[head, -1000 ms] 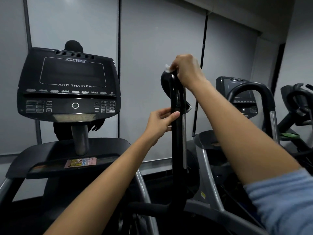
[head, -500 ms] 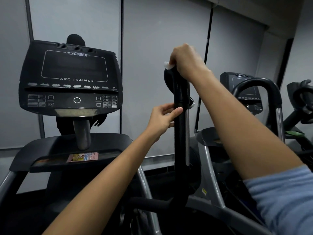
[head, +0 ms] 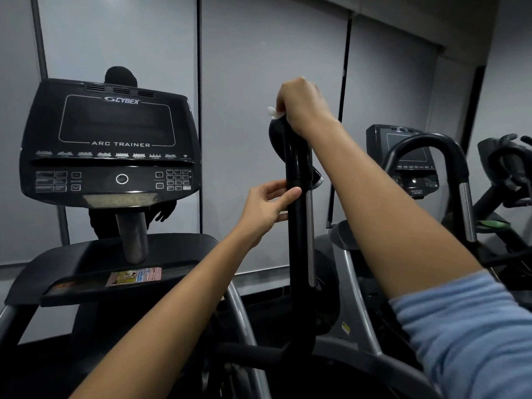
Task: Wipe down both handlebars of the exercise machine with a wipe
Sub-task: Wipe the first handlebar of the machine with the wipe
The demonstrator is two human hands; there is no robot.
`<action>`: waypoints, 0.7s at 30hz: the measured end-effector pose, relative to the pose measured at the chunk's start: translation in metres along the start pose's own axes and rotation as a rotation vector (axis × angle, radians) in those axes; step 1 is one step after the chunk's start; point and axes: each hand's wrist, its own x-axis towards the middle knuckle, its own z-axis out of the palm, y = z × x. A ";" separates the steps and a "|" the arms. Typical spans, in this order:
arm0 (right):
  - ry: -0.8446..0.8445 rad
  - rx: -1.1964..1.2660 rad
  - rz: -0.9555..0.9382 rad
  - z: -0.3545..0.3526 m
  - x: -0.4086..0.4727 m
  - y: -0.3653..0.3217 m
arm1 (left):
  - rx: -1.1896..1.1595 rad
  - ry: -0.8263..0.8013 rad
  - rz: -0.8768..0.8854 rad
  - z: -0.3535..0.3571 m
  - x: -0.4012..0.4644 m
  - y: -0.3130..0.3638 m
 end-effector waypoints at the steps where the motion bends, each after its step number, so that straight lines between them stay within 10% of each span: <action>1: 0.003 0.032 0.005 0.000 0.004 0.002 | 0.000 -0.005 -0.001 -0.001 0.000 0.000; 21: 0.106 0.376 0.085 0.009 -0.003 0.034 | 0.040 0.003 -0.045 0.005 0.008 0.006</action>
